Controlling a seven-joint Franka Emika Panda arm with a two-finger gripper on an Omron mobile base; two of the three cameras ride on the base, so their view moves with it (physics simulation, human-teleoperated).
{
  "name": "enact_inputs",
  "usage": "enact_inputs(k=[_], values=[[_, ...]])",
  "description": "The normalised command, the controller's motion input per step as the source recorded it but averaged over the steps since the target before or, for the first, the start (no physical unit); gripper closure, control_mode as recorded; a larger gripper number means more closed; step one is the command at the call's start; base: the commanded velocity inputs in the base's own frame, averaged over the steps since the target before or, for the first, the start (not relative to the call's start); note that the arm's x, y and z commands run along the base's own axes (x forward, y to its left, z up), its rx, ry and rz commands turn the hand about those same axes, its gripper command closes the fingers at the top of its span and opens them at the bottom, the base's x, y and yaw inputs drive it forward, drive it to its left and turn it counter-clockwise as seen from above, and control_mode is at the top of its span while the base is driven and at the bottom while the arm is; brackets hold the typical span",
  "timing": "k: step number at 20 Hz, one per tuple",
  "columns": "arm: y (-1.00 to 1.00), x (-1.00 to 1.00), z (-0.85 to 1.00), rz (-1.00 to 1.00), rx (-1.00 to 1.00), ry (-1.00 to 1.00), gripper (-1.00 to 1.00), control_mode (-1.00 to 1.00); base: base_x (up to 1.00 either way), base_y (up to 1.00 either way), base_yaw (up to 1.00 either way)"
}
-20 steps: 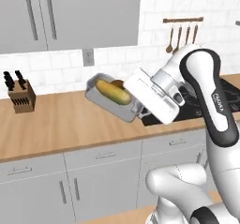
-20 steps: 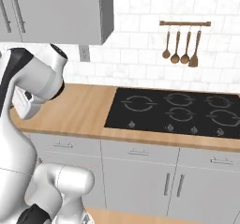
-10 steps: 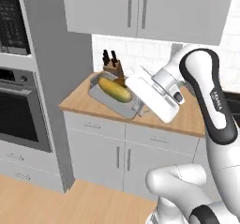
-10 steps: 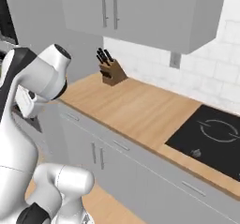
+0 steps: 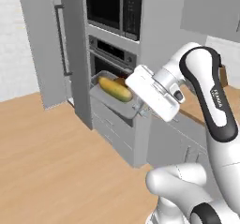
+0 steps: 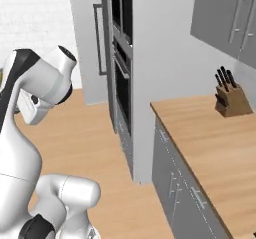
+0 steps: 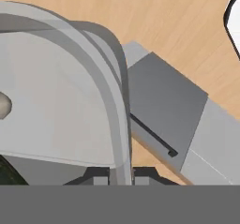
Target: Take the meat container that has the chicken drumstick and place it on the second highest rack of the freezer. Then take the vegetable container that has the mushroom and cucumber and place it on the highest rack of the freezer.
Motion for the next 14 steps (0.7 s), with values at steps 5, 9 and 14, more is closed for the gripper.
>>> enact_inputs(k=[5, 9, 14], values=[[0.00, 0.00, 0.00, 0.00, 0.00, 0.00, 1.00, 1.00, 0.87, 0.03, 0.64], [0.00, 0.00, 0.00, 0.00, 0.00, 0.00, 1.00, 1.00, 1.00, 0.00, 0.51], [0.00, 0.00, 0.00, 0.00, 0.00, 0.00, 1.00, 1.00, 1.00, 0.07, 0.27]])
